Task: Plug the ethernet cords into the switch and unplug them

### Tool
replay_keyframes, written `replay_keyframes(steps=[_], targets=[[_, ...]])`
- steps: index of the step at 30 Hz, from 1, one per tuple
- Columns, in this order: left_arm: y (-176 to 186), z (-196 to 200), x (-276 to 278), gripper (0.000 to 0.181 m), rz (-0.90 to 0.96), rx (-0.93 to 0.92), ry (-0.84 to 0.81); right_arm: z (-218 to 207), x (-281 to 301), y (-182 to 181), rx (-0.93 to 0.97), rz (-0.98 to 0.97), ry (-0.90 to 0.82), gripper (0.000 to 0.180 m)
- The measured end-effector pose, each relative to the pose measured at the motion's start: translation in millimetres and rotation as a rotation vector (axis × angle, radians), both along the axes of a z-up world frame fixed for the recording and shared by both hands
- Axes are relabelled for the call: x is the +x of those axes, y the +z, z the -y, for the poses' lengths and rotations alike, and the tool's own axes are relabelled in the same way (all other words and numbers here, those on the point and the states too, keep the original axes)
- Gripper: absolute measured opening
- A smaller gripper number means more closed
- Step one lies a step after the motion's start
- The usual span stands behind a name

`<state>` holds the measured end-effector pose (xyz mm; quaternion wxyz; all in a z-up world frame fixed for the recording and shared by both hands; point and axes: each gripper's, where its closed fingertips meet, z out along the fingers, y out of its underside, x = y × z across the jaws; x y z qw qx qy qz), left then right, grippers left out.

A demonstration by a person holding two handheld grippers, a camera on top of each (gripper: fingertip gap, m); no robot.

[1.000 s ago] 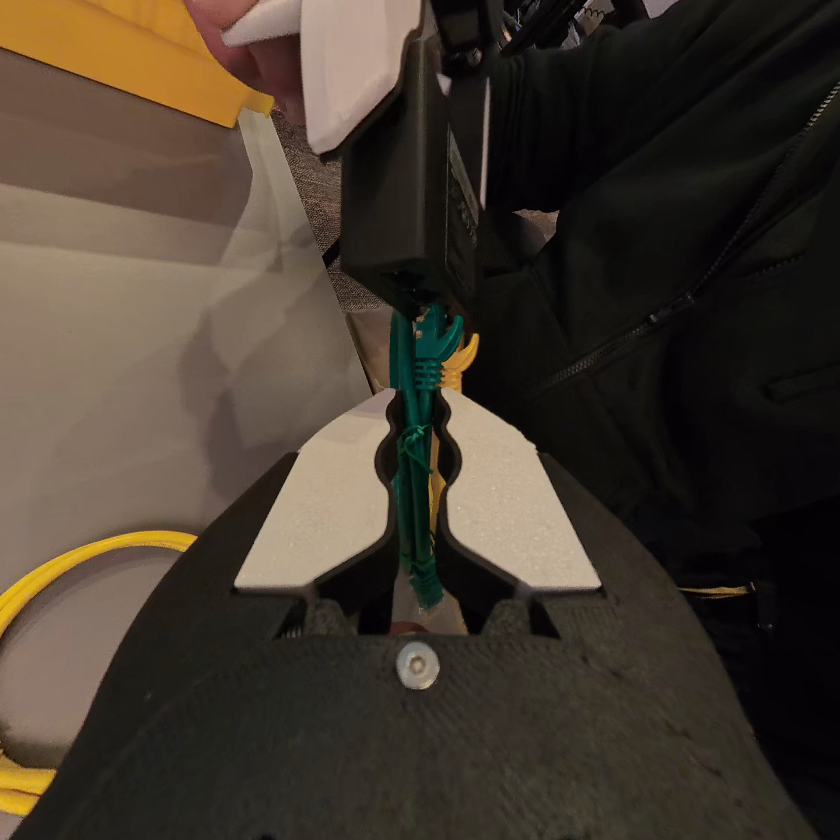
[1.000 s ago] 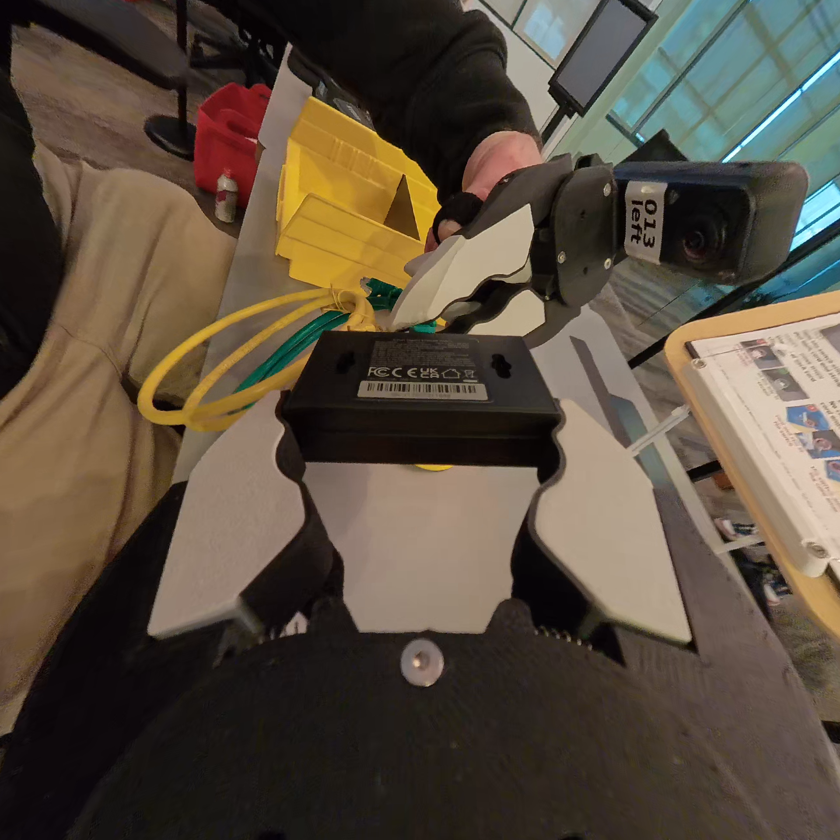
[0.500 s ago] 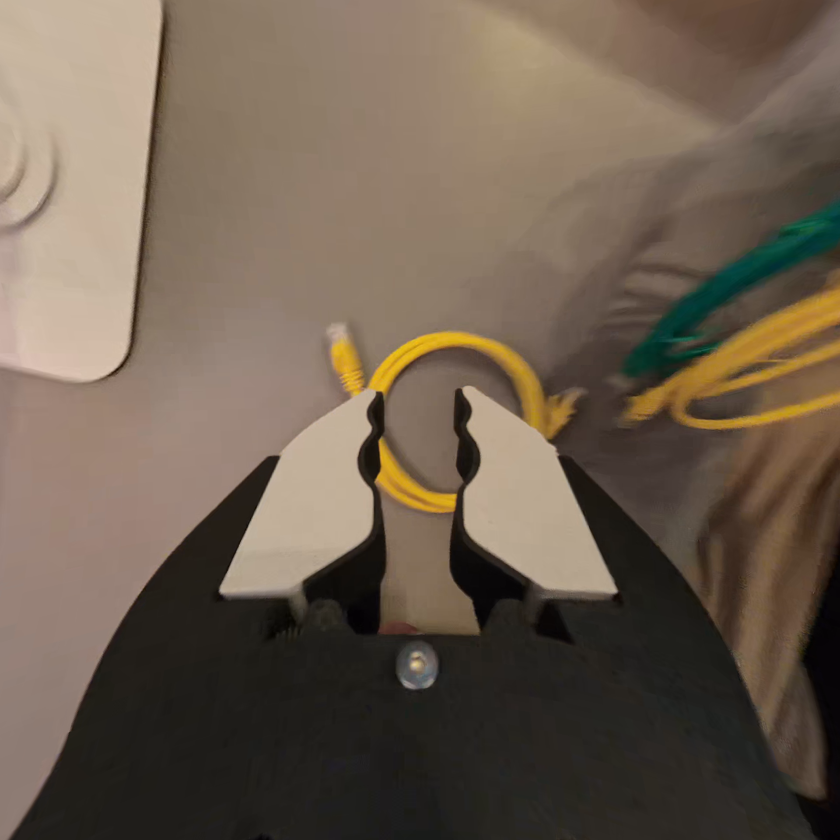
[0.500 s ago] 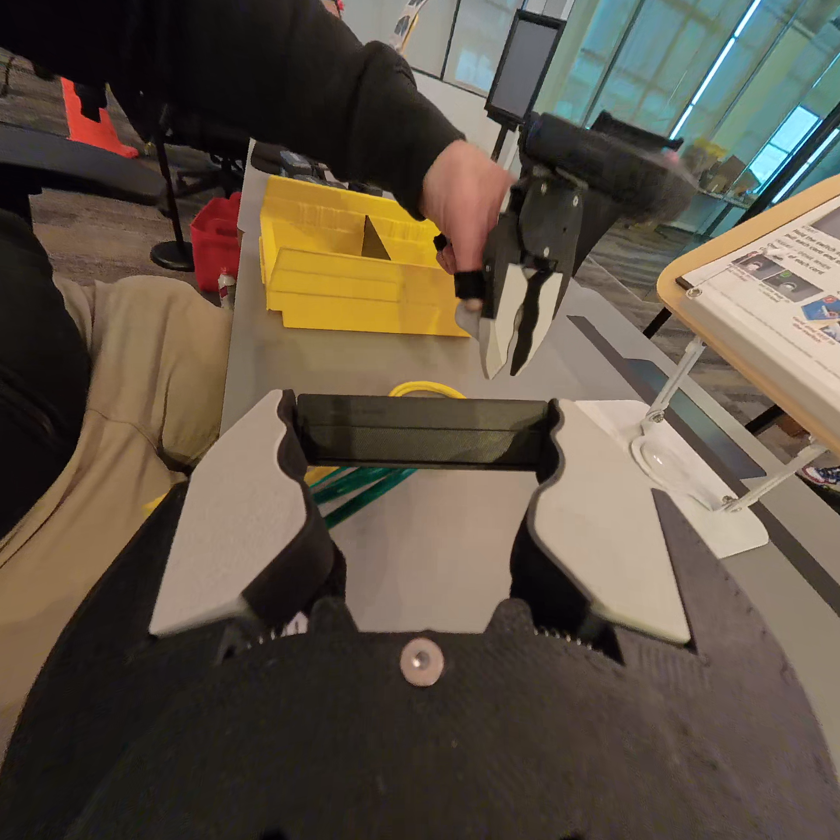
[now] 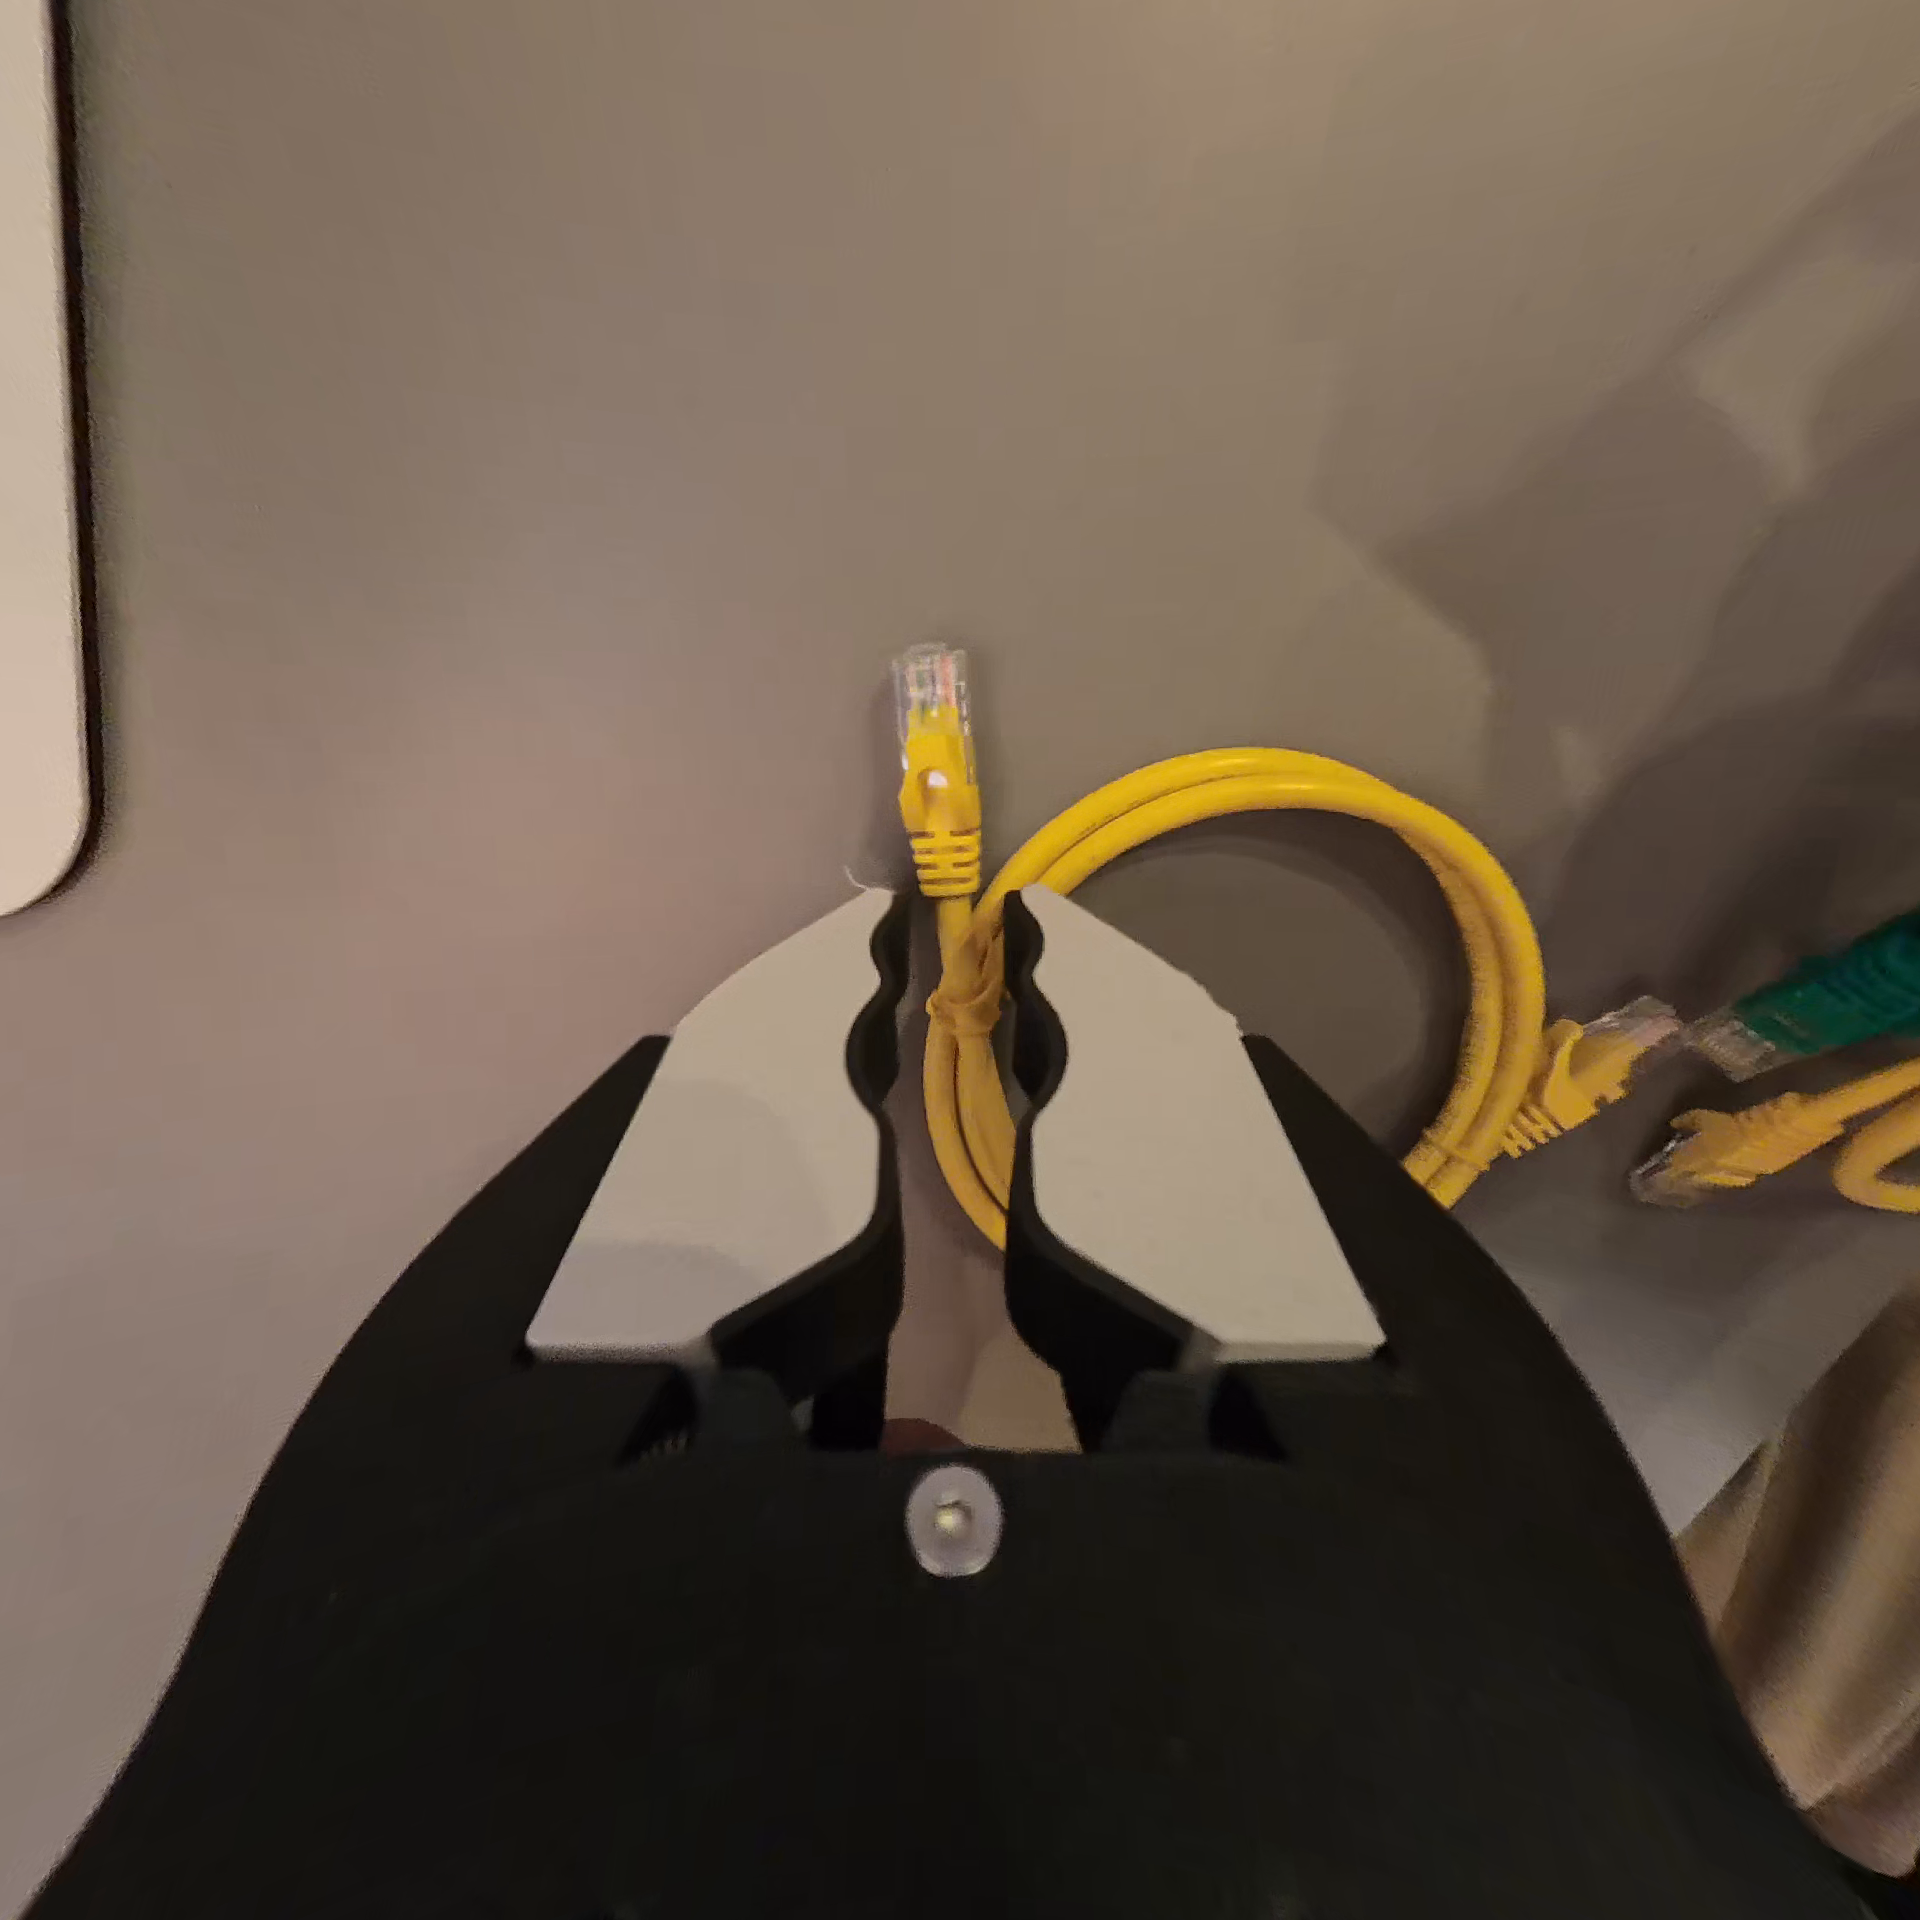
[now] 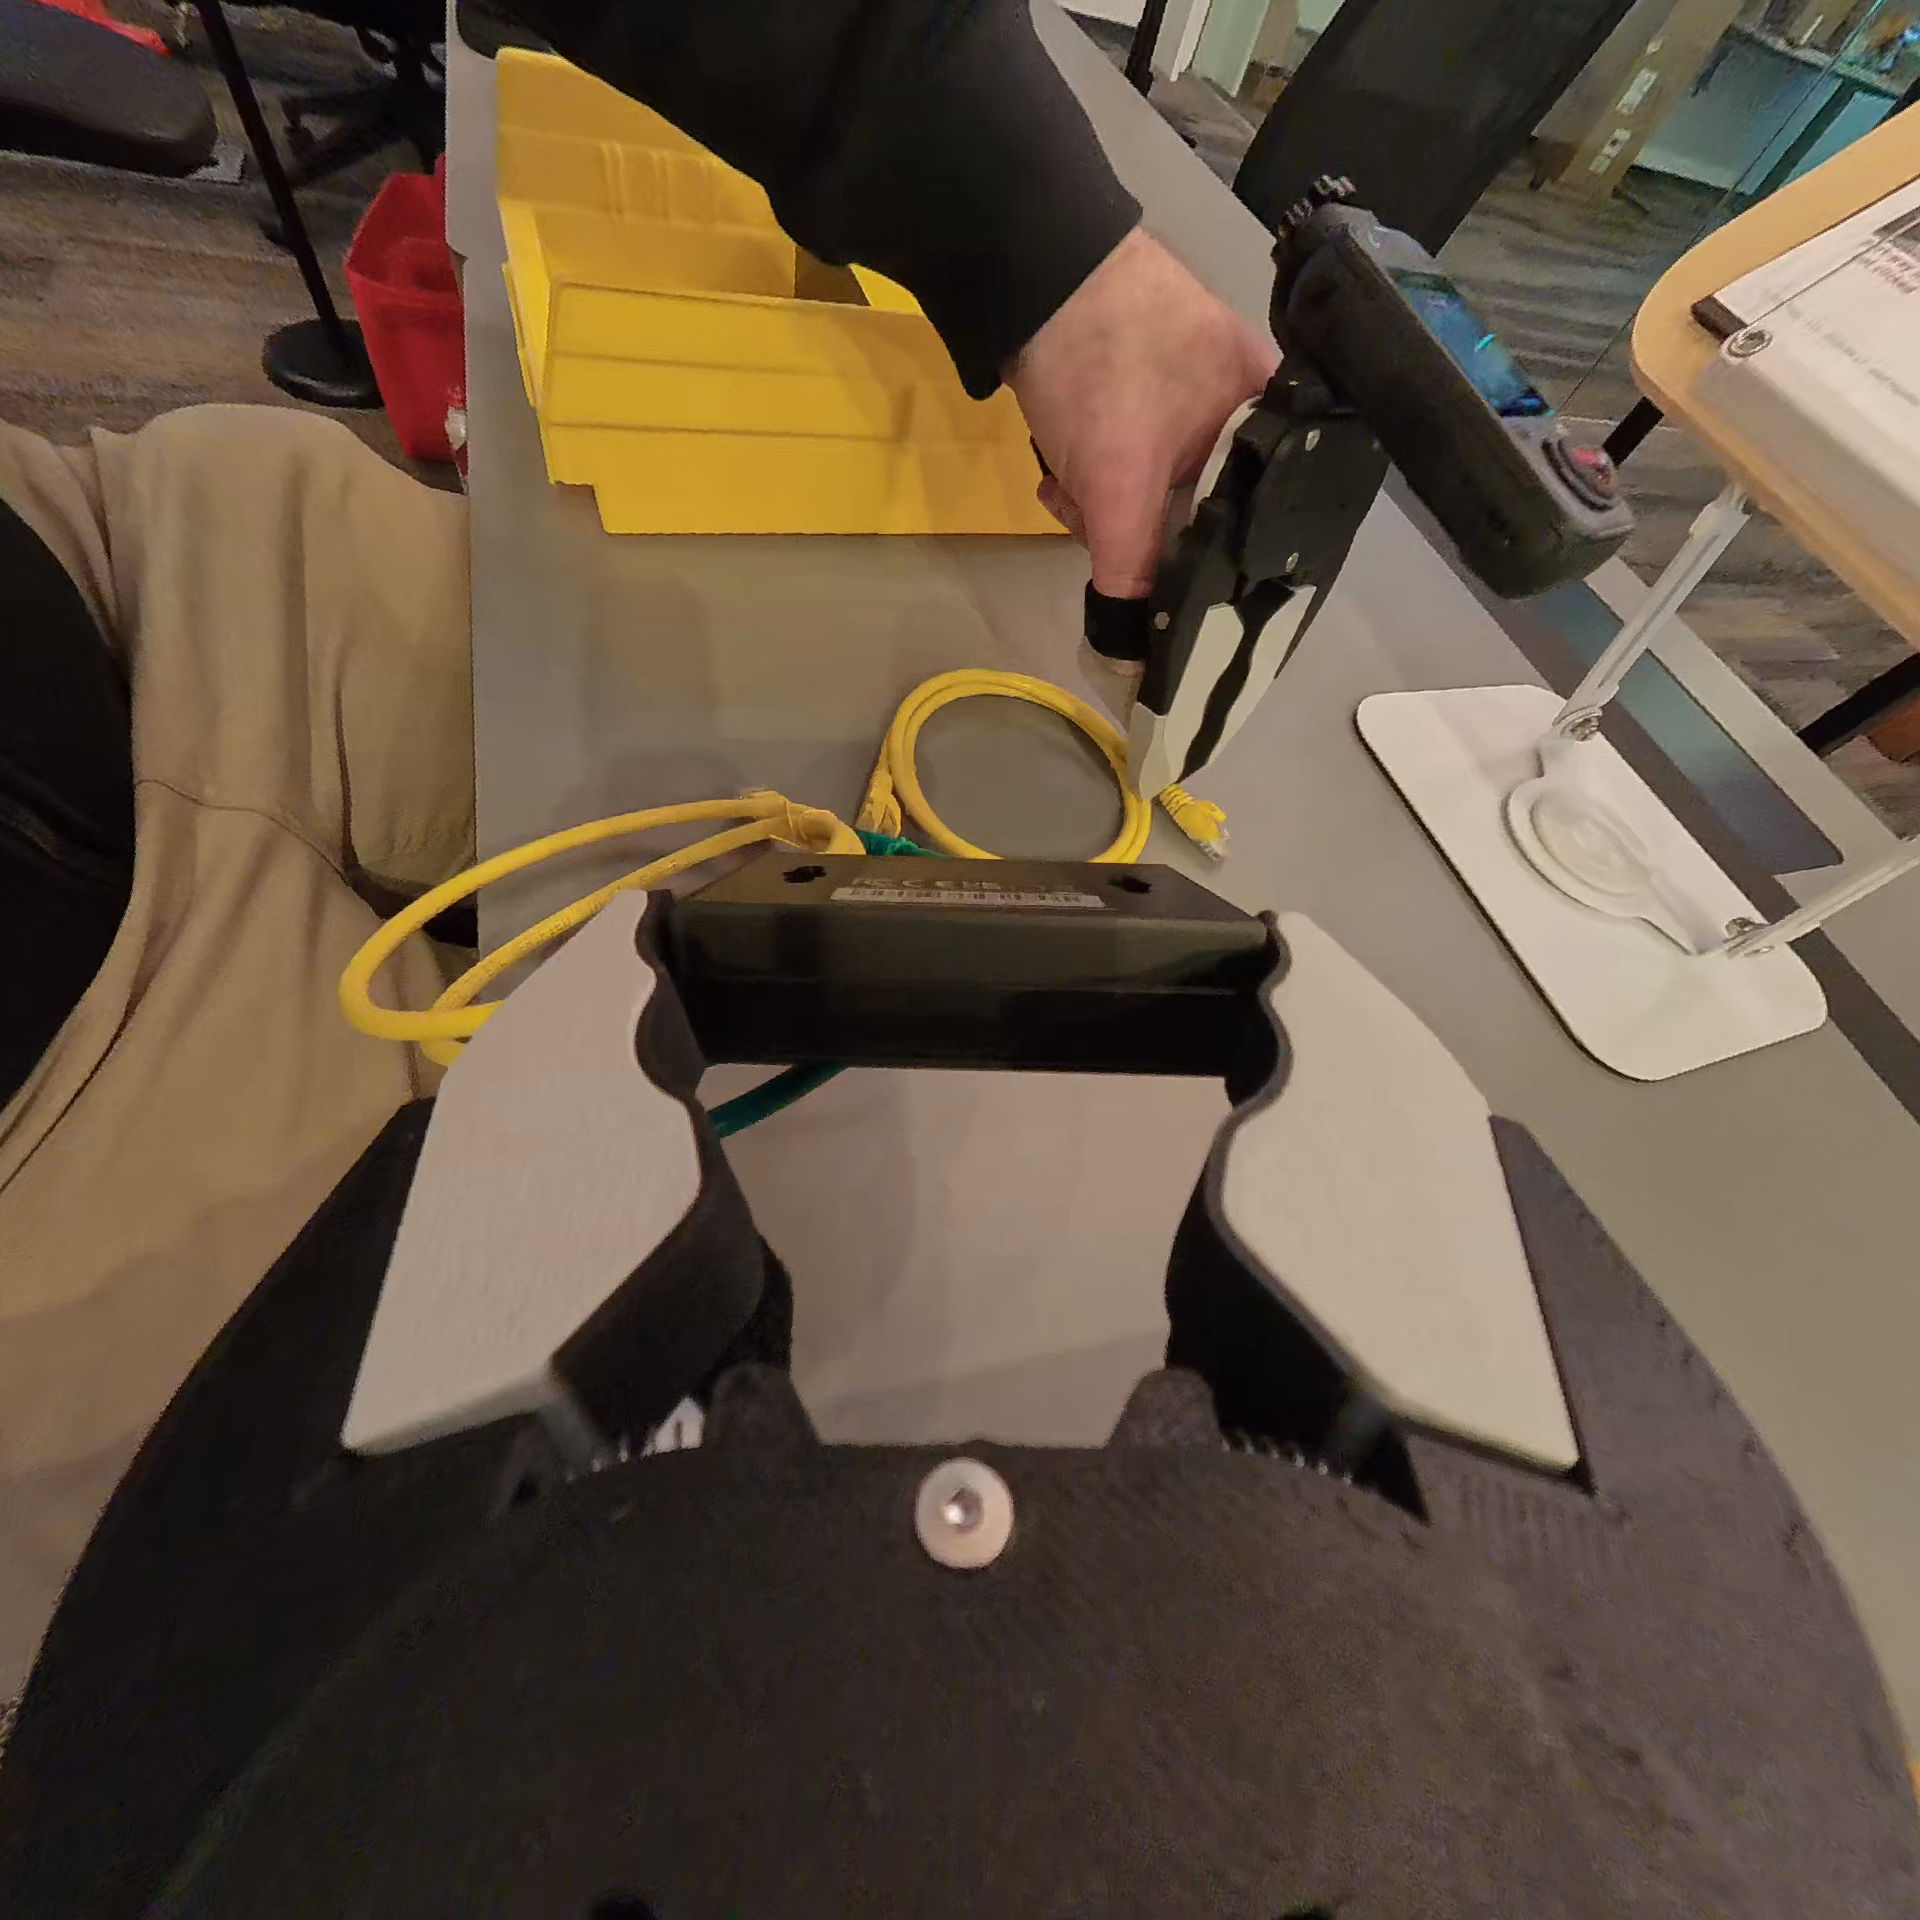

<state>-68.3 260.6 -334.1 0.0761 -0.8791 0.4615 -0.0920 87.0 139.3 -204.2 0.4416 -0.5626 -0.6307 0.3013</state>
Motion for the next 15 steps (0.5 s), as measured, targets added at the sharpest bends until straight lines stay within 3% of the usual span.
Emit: replay_keyframes(steps=[11,15], targets=[[1,7,5,0.005,0.086,-0.028,-0.025,3,-8,-5,-0.026,-0.008,-0.001,0.101],[24,8,17,0.005,0.136,0.022,-0.058,5,-12,-4,-0.059,-0.074,0.012,0.101]])
